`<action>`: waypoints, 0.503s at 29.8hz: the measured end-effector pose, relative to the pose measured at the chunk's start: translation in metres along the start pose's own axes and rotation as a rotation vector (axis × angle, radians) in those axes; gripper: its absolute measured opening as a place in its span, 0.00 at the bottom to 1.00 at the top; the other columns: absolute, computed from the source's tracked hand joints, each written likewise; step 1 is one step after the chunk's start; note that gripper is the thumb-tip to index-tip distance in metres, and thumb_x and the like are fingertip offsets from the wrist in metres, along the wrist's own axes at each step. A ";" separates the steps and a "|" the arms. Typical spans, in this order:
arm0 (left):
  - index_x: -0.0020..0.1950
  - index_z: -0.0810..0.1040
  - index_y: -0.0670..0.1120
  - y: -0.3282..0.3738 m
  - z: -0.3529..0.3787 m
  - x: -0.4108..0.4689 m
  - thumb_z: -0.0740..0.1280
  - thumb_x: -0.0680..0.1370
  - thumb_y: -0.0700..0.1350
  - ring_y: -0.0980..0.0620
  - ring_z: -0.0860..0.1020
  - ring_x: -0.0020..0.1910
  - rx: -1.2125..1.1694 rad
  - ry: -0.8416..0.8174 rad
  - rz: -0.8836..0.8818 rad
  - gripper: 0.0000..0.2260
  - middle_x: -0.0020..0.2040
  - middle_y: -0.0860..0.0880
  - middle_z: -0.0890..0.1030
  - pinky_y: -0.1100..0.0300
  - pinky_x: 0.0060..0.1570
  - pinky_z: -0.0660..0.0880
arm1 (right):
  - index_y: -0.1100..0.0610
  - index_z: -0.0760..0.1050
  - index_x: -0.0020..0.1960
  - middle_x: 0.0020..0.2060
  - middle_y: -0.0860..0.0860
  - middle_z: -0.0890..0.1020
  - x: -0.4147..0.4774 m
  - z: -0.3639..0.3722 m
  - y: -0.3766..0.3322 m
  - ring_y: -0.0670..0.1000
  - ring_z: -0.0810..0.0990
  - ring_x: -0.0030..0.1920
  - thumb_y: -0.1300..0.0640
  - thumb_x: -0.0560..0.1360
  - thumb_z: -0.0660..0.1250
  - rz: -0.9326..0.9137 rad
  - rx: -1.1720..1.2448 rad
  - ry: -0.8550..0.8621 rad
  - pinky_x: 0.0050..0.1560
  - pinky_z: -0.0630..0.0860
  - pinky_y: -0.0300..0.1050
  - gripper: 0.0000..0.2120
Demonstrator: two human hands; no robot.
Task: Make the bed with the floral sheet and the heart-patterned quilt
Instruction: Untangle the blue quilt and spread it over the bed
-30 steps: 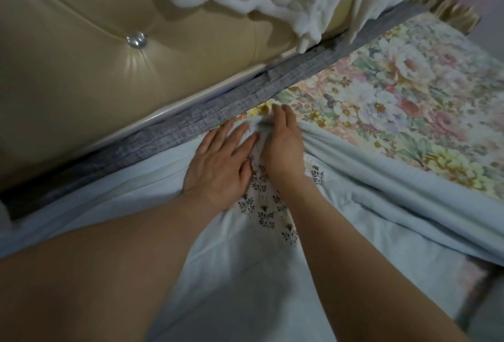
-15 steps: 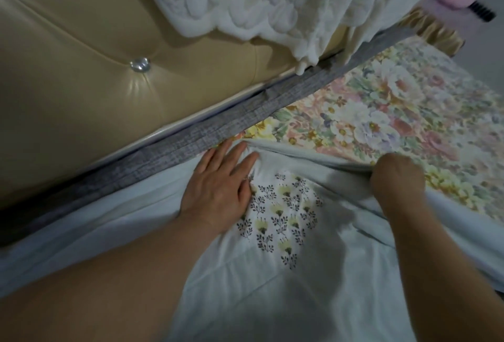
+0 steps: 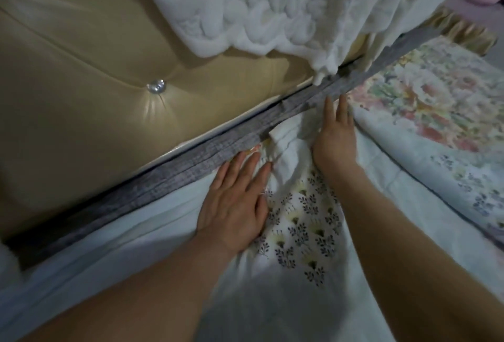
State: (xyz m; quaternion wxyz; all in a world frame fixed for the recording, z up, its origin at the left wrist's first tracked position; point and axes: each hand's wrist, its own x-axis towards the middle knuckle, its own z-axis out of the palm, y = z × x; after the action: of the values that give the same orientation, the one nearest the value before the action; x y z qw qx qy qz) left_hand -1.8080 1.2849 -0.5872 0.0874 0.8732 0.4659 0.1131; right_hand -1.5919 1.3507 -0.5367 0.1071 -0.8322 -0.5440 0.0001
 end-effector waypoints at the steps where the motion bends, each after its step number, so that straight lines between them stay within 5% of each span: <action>1: 0.81 0.53 0.51 -0.001 0.000 0.000 0.45 0.81 0.53 0.50 0.46 0.80 -0.001 0.002 -0.006 0.27 0.81 0.50 0.51 0.48 0.77 0.49 | 0.56 0.48 0.80 0.80 0.56 0.47 -0.014 0.003 -0.008 0.60 0.47 0.79 0.61 0.81 0.52 -0.011 -0.019 0.056 0.78 0.47 0.53 0.29; 5: 0.80 0.56 0.47 0.002 0.002 0.001 0.44 0.79 0.52 0.50 0.48 0.80 -0.013 0.012 -0.029 0.29 0.81 0.49 0.52 0.48 0.77 0.50 | 0.45 0.45 0.80 0.80 0.46 0.46 -0.064 0.026 0.006 0.56 0.42 0.79 0.40 0.81 0.39 0.016 -0.087 -0.140 0.76 0.38 0.64 0.28; 10: 0.81 0.52 0.47 0.000 0.004 -0.004 0.41 0.80 0.53 0.50 0.45 0.80 0.010 -0.015 -0.039 0.29 0.81 0.48 0.48 0.49 0.78 0.46 | 0.49 0.46 0.80 0.80 0.48 0.47 -0.060 0.032 0.012 0.56 0.41 0.79 0.43 0.81 0.39 0.178 -0.049 -0.163 0.74 0.40 0.66 0.28; 15: 0.80 0.55 0.47 0.001 0.003 0.001 0.41 0.80 0.54 0.49 0.47 0.80 -0.022 -0.020 -0.047 0.29 0.81 0.47 0.51 0.50 0.78 0.45 | 0.45 0.49 0.80 0.80 0.46 0.49 -0.139 0.018 -0.044 0.55 0.42 0.79 0.46 0.84 0.40 0.130 0.090 -0.006 0.75 0.38 0.60 0.25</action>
State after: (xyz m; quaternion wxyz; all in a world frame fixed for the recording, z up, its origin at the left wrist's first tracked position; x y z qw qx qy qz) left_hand -1.8056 1.2854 -0.5896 0.1042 0.8621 0.4843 0.1070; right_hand -1.6907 1.2454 -0.5626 0.1425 -0.8600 -0.4888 0.0338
